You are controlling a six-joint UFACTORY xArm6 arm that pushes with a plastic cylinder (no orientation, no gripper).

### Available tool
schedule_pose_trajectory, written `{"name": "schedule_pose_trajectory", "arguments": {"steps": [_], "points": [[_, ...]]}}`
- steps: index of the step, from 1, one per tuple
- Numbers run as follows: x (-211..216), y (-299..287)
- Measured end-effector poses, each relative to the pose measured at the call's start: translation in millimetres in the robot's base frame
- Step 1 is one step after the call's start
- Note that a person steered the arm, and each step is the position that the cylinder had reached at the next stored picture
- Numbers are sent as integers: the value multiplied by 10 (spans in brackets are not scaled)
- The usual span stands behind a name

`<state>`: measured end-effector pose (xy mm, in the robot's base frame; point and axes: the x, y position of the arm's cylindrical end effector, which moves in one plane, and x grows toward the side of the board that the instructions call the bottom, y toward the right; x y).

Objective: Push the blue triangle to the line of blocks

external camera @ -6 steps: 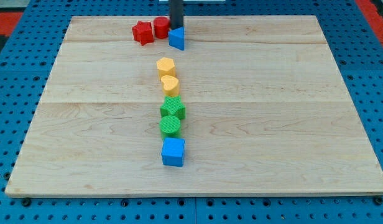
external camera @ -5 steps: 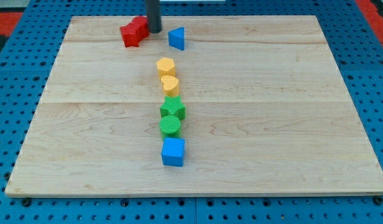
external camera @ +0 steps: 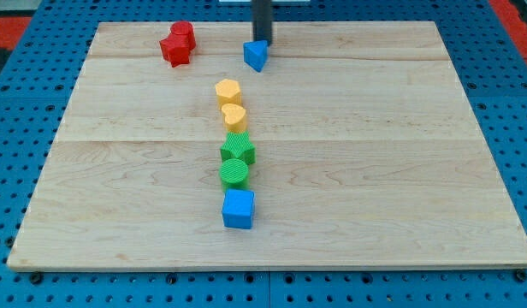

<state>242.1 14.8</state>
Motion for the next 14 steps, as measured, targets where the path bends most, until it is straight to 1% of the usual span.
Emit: {"name": "schedule_pose_trajectory", "arguments": {"steps": [1, 2, 3, 4, 5, 6, 7, 8, 9, 10, 11, 12, 13, 14], "points": [[358, 288], [377, 124], [162, 54], [169, -421], [24, -452], [-85, -856], [114, -875], [117, -670], [116, -701], [-38, -720], [42, -651], [313, -649], [440, -649], [70, -545]]}}
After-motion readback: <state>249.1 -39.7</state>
